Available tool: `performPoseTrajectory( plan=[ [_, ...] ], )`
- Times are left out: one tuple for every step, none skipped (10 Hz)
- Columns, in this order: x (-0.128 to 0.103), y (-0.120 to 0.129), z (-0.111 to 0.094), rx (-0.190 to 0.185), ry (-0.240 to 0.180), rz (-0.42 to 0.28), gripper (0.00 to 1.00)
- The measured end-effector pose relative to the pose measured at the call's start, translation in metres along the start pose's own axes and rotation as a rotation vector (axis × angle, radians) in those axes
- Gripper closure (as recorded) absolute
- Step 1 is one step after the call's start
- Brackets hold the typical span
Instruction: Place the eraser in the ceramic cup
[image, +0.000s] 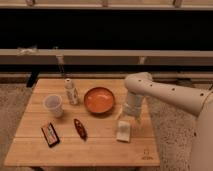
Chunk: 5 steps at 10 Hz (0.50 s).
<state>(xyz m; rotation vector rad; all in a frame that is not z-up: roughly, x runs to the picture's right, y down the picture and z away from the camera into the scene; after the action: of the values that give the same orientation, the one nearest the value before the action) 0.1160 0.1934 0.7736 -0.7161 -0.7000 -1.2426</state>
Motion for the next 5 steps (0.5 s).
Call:
performPoseTrajectory(
  plan=[
    [0.003, -0.004, 0.004, -0.003, 0.059, -0.010, 0.20],
    [0.006, -0.002, 0.009, -0.009, 0.100, -0.016, 0.20],
    [0.011, -0.005, 0.014, -0.009, 0.124, -0.029, 0.20],
    [0.014, -0.009, 0.018, -0.007, 0.146, -0.039, 0.20],
    [0.014, -0.009, 0.019, -0.009, 0.154, -0.041, 0.20]
  ],
)
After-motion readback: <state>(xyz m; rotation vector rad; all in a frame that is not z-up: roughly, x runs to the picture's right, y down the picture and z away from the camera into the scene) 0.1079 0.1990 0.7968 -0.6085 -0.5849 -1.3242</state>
